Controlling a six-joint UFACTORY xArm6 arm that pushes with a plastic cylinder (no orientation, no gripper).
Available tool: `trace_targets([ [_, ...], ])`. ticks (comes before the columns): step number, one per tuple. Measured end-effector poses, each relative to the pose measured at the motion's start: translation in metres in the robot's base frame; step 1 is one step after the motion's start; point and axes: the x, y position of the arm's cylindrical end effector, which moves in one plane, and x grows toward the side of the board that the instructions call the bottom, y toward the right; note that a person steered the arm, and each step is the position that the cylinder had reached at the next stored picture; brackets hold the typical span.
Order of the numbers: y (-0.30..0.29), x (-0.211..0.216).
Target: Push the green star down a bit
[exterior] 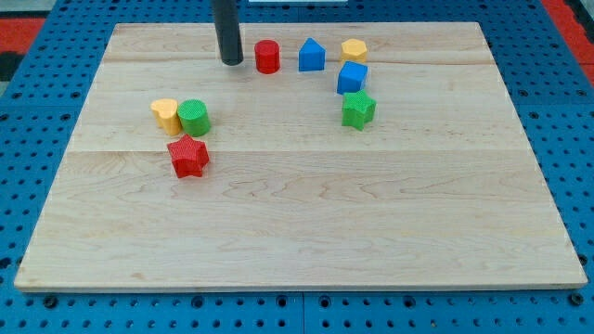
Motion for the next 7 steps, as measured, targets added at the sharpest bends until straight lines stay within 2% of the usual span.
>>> trace_targets([
  [3,0.019,0.0],
  [5,-0.04,0.005],
  [7,-0.04,0.071],
])
